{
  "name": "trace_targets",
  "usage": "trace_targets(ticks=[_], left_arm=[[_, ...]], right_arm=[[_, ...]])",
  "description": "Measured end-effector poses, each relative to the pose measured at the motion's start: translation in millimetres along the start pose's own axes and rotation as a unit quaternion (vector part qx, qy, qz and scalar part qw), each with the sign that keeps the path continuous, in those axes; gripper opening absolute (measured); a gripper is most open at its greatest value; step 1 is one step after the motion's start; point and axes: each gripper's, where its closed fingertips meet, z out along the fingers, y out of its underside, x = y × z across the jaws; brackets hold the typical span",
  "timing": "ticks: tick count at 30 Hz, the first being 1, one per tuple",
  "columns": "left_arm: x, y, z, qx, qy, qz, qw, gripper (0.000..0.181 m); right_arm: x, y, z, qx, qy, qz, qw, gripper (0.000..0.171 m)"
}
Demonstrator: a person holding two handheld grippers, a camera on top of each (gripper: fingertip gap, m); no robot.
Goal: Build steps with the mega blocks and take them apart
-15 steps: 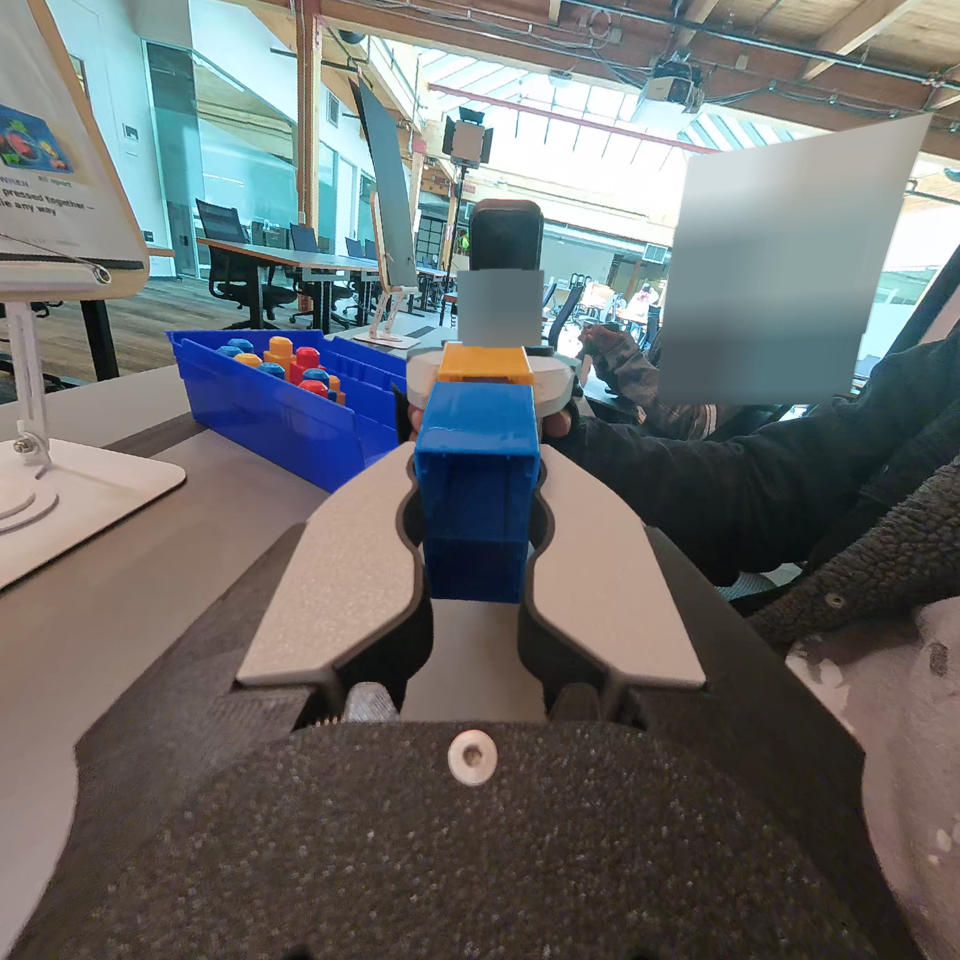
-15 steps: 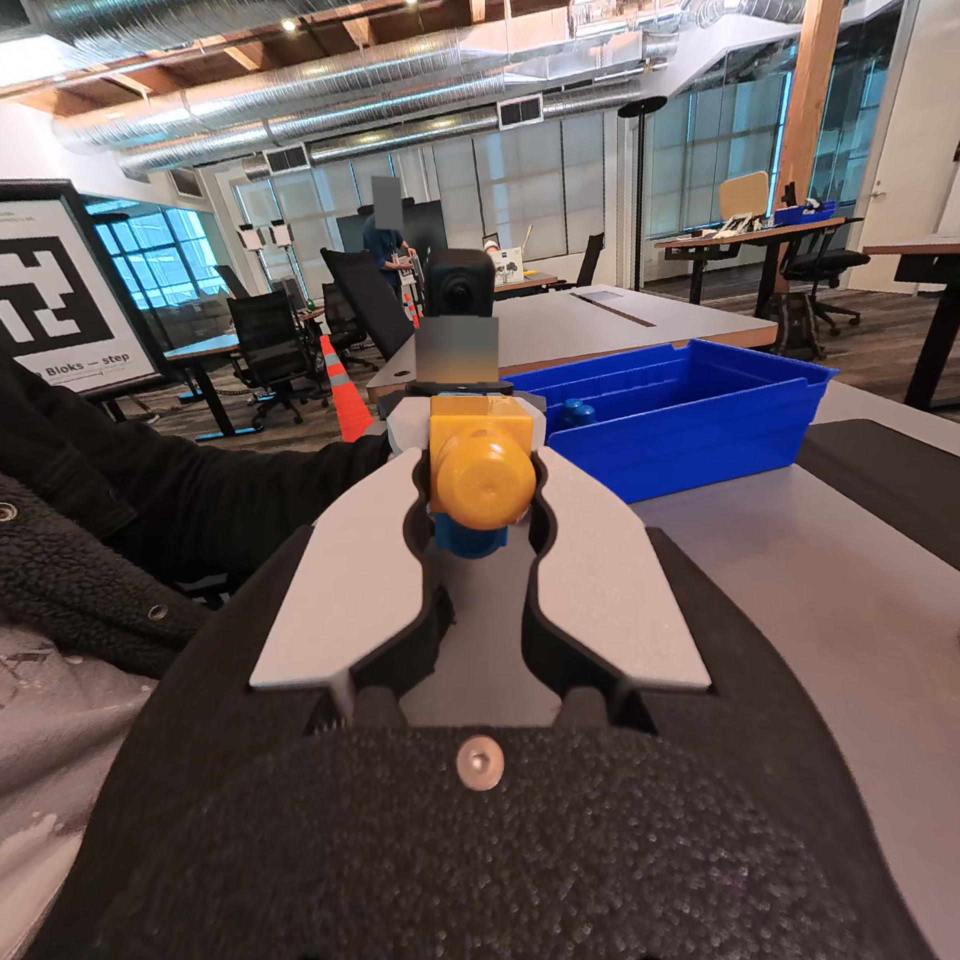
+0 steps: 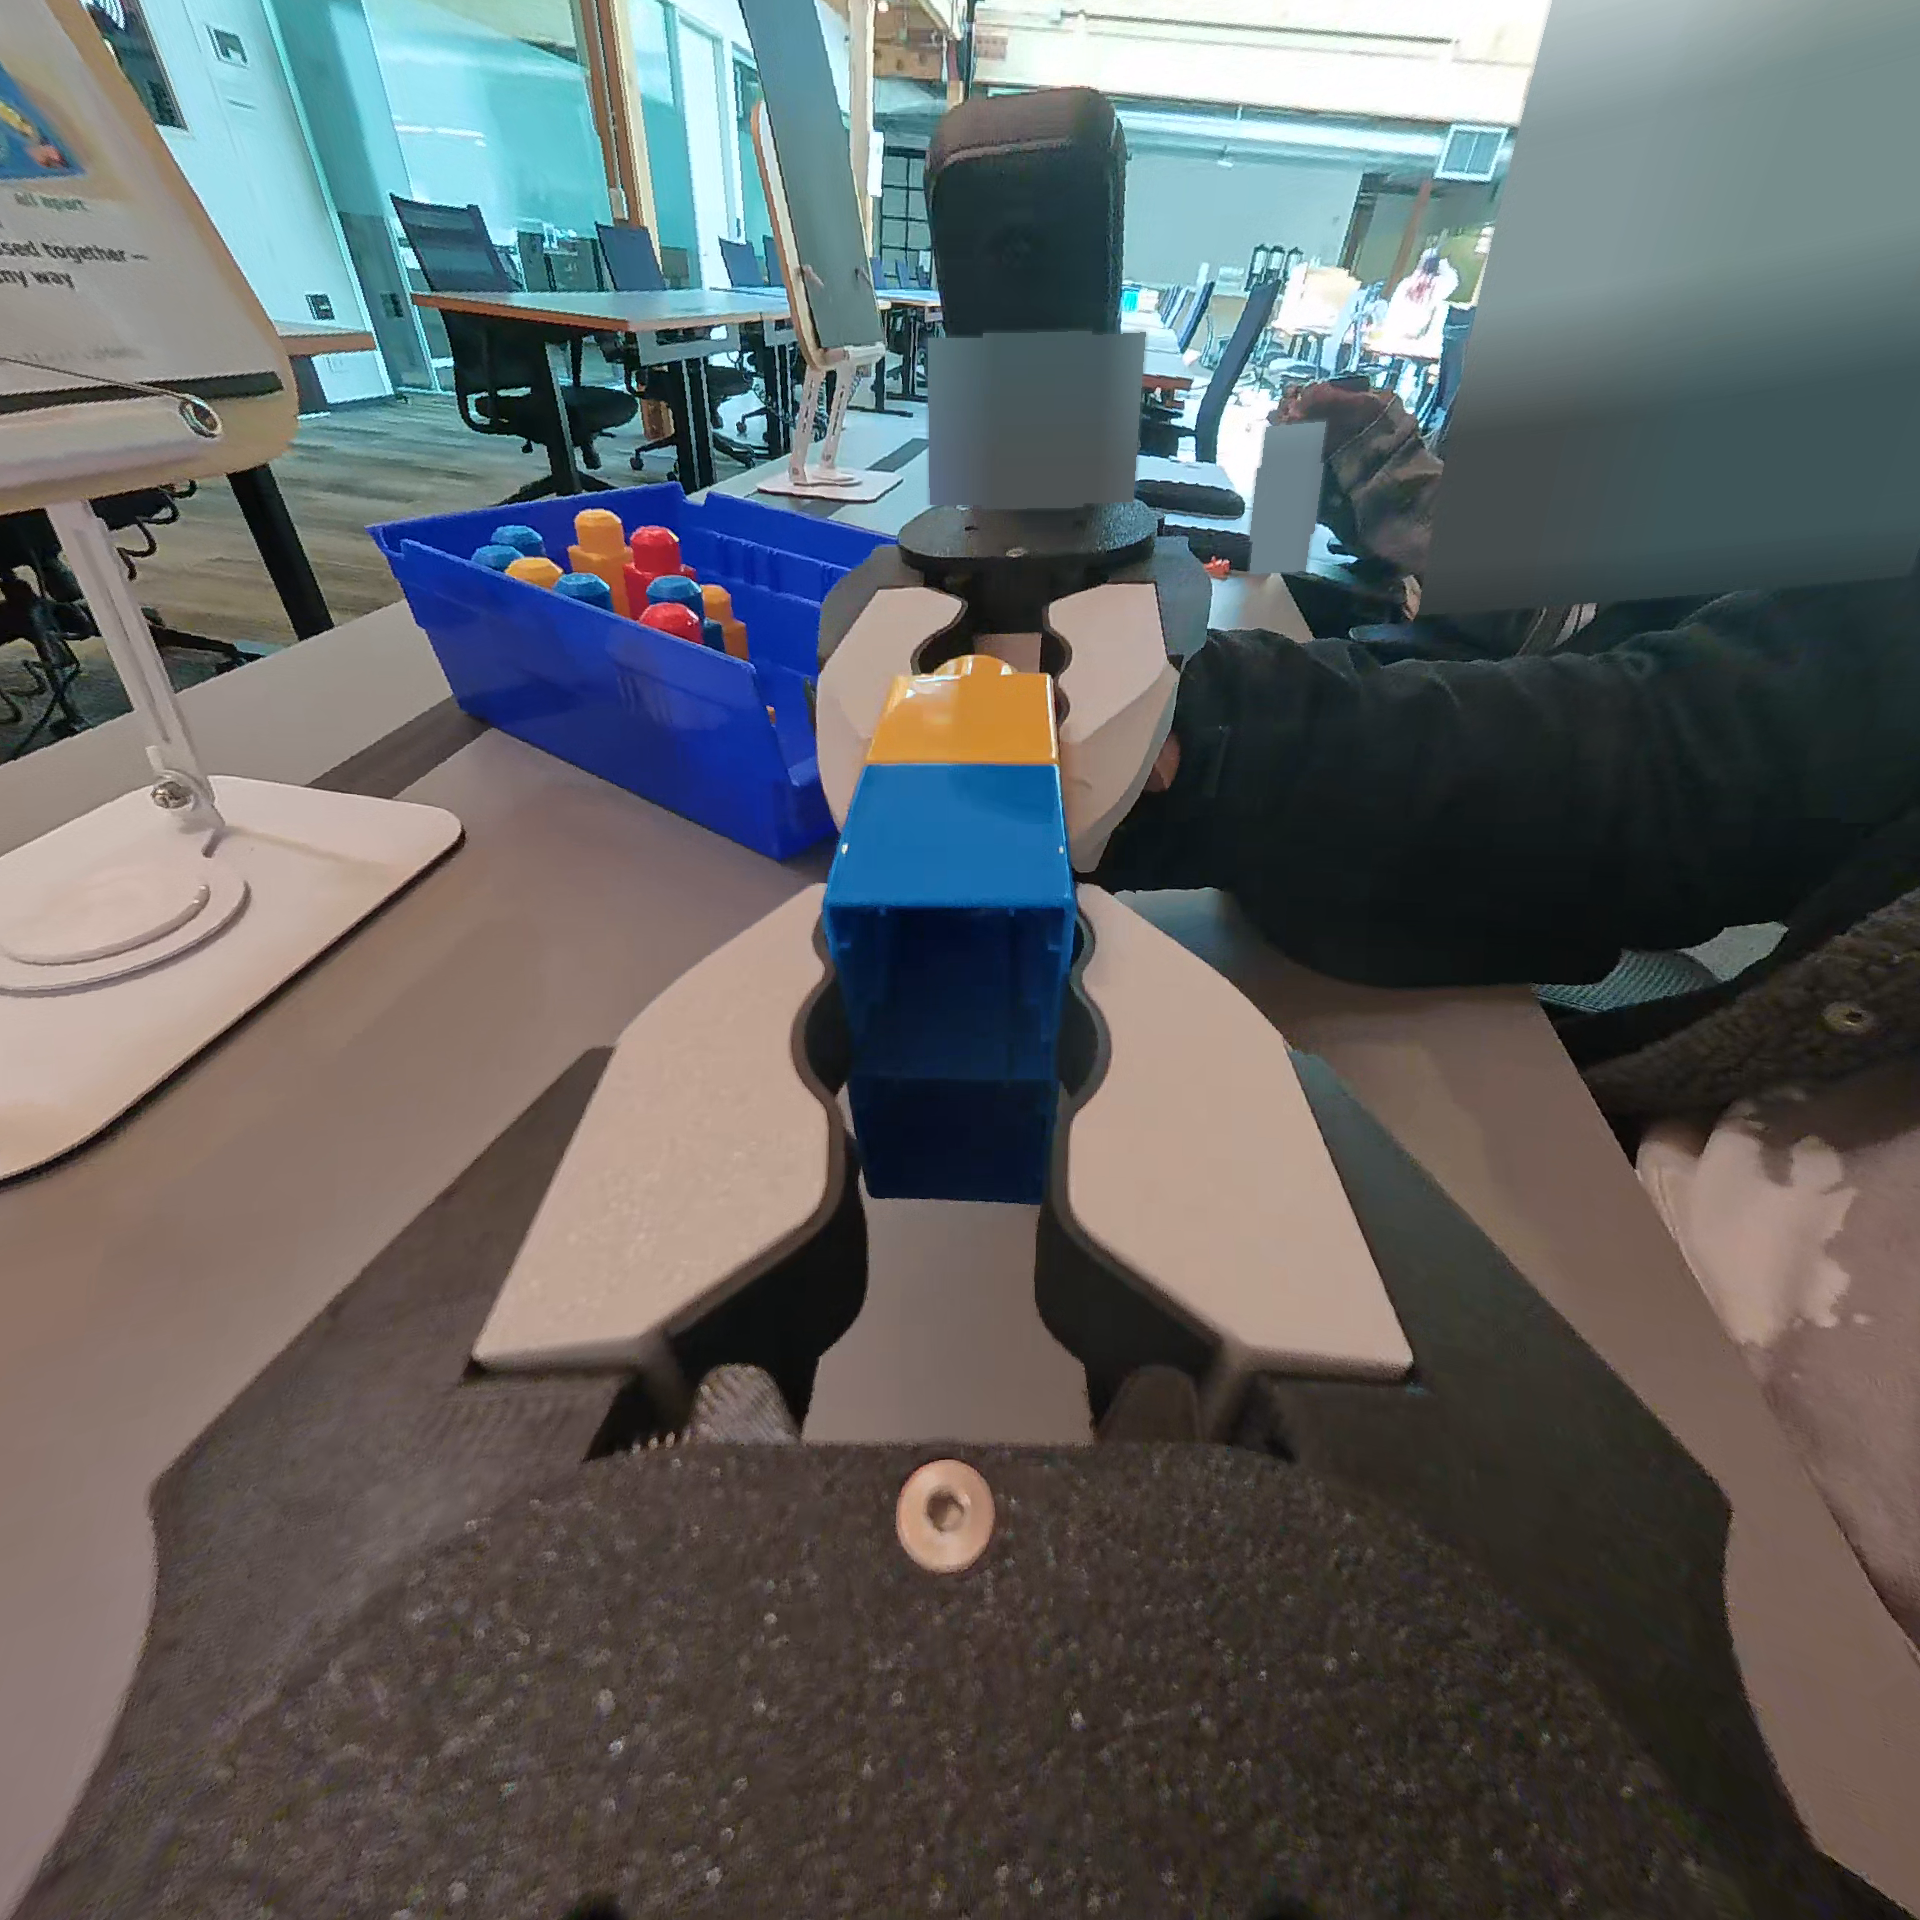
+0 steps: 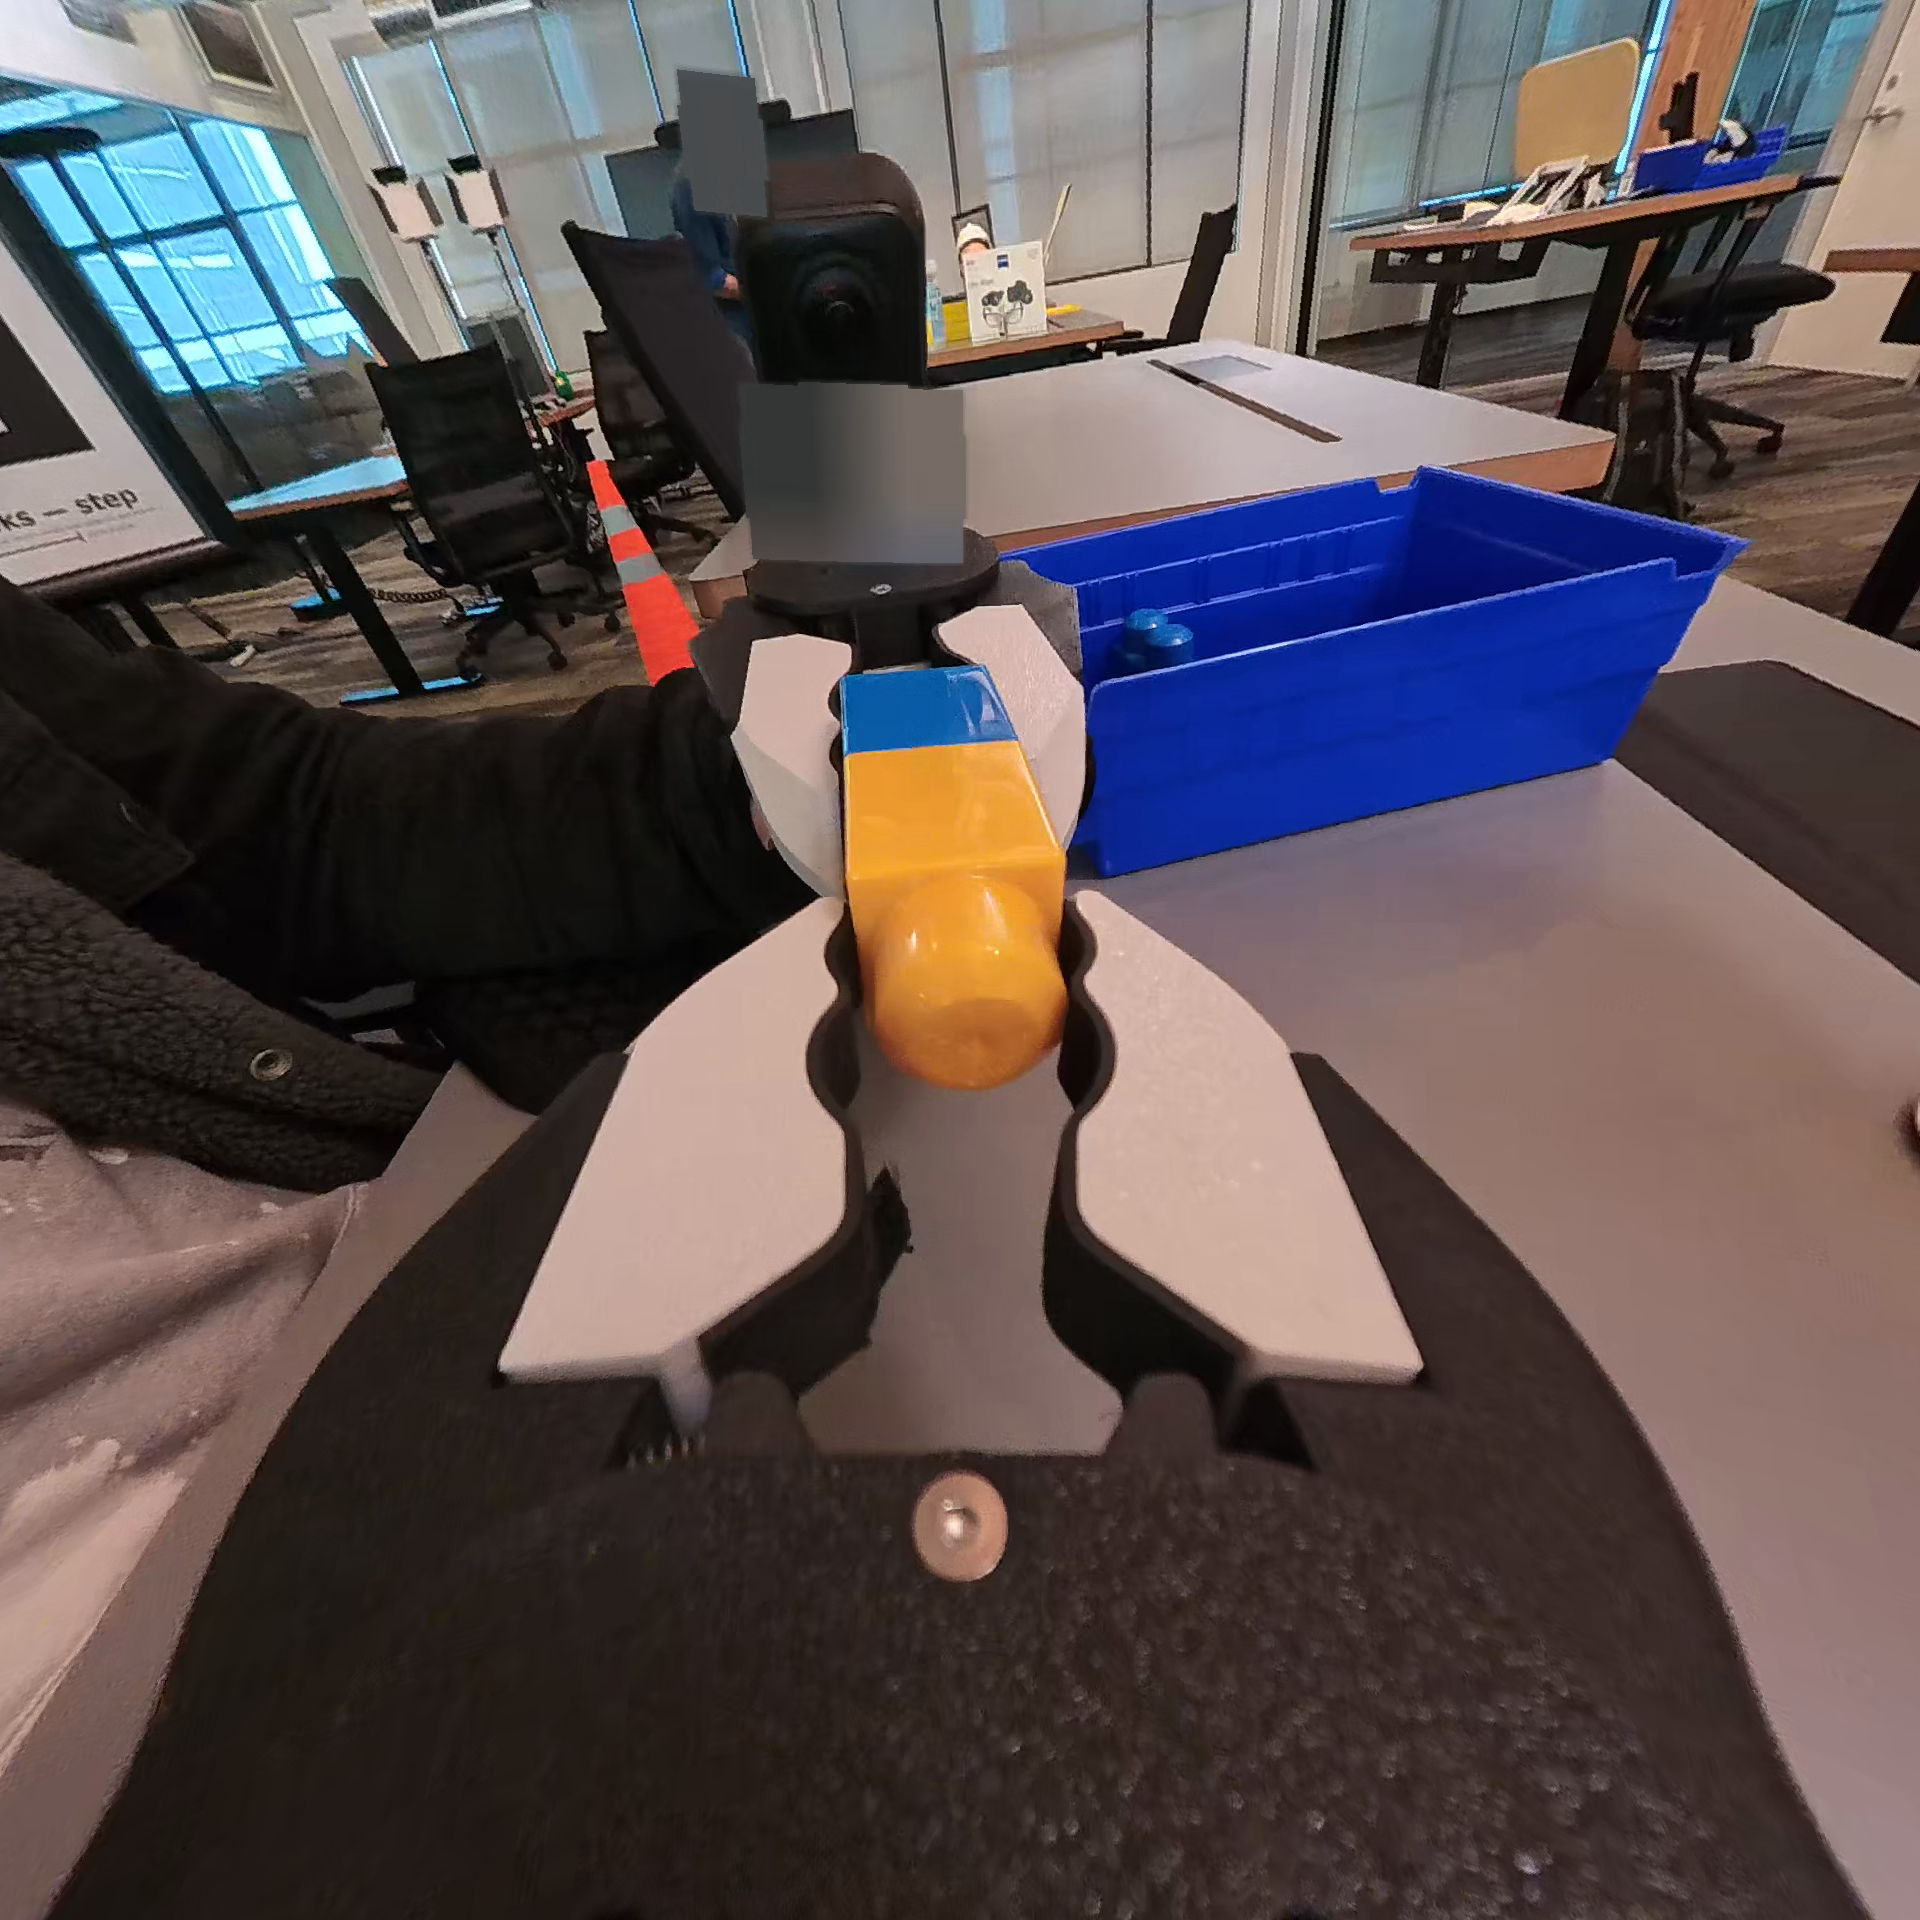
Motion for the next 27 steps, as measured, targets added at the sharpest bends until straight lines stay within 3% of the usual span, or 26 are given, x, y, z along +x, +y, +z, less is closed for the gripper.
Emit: trace_targets(ticks=[15, 23, 27], left_arm=[[-2.6, -18.0, -9.6, 0.085, 0.015, -0.029, 0.996, 0.037], [-0.3, -21.0, -6.9, 0.095, 0.013, -0.018, 0.995, 0.038], [-13.6, -24.0, -11.8, 0.108, -0.03, -0.015, 0.994, 0.038]], right_arm=[[-0.8, -31.8, -19.2, 0.08, 0.015, -0.013, 0.997, 0.034], [-6.5, -39.5, -22.9, 0.042, 0.021, -0.035, 0.998, 0.029], [4.0, -61.6, -54.3, 0.011, 0.072, -0.072, 0.995, 0.029]])
